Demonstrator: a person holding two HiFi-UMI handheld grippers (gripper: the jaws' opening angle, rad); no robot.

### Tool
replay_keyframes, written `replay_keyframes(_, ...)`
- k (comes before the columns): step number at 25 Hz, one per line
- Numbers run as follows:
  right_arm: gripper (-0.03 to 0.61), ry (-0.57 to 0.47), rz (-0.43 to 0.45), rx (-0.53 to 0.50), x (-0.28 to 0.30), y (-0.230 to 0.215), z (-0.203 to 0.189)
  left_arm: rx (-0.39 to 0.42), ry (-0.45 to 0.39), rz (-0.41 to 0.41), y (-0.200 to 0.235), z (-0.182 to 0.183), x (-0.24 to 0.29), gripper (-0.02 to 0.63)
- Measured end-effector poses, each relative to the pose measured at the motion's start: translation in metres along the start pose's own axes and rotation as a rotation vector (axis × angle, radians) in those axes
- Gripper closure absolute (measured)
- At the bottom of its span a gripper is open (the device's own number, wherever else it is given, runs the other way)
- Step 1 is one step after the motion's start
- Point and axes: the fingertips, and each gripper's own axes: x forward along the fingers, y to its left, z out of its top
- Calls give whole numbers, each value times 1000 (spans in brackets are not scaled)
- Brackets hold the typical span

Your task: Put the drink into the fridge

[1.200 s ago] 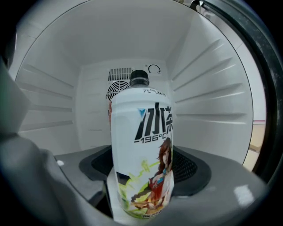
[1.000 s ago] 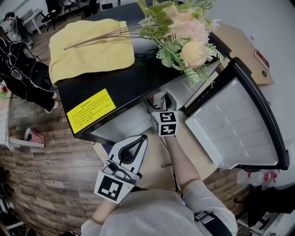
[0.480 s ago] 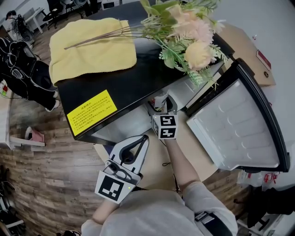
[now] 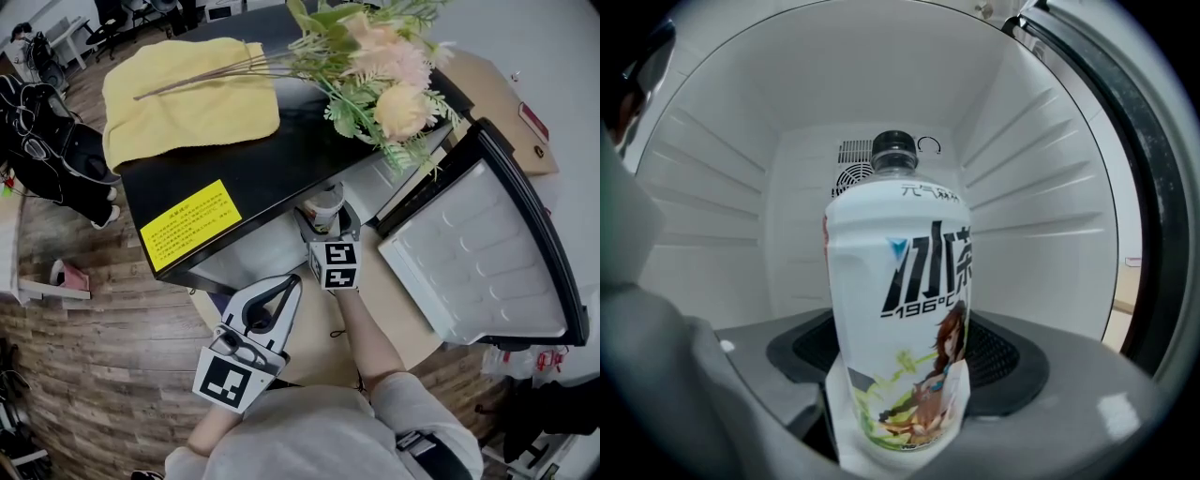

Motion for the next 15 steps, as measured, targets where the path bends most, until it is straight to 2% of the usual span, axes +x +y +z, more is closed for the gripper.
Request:
replay_keyframes(9,170,81,4,-43,-6,1,-7,3,-16,-6,-9,7,-6,606)
replay_keyframes(15,171,57,25,-46,-26,0,6,4,-29,-8,-16,12,-8,606)
